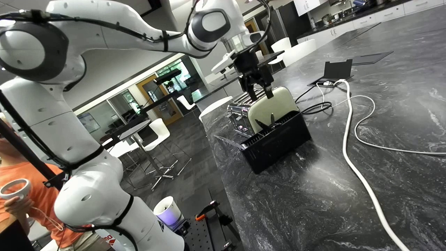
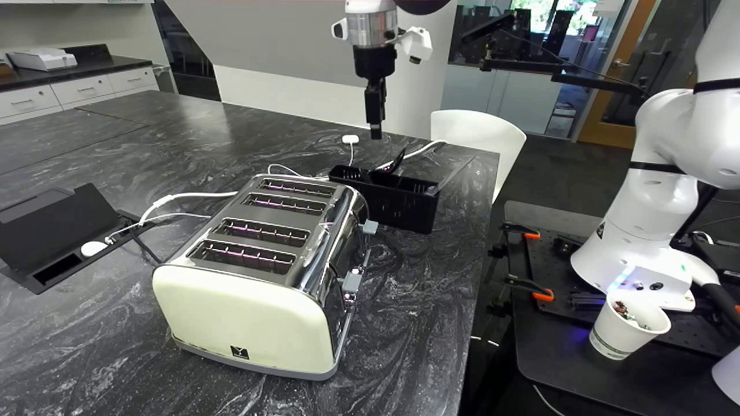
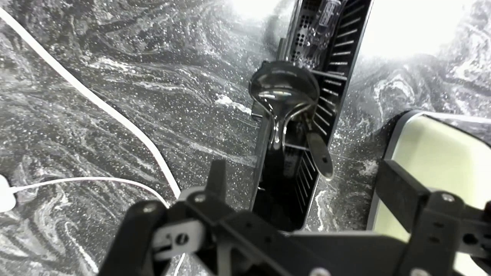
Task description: Turn the black object ninety degrees.
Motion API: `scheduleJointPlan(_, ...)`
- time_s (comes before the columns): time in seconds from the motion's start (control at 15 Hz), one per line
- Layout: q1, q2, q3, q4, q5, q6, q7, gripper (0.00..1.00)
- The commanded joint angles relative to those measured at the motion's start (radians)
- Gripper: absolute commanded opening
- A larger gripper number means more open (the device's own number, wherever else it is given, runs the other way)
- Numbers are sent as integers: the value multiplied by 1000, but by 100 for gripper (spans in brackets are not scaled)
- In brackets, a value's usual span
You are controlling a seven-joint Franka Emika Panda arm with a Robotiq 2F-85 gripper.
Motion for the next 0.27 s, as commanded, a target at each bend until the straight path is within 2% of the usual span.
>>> scheduleJointPlan(0.0, -19, -177, 1, -137, 7, -15, -105, 100)
scheduleJointPlan(0.2, -22, -252, -7, -191, 10, -17, -164, 100)
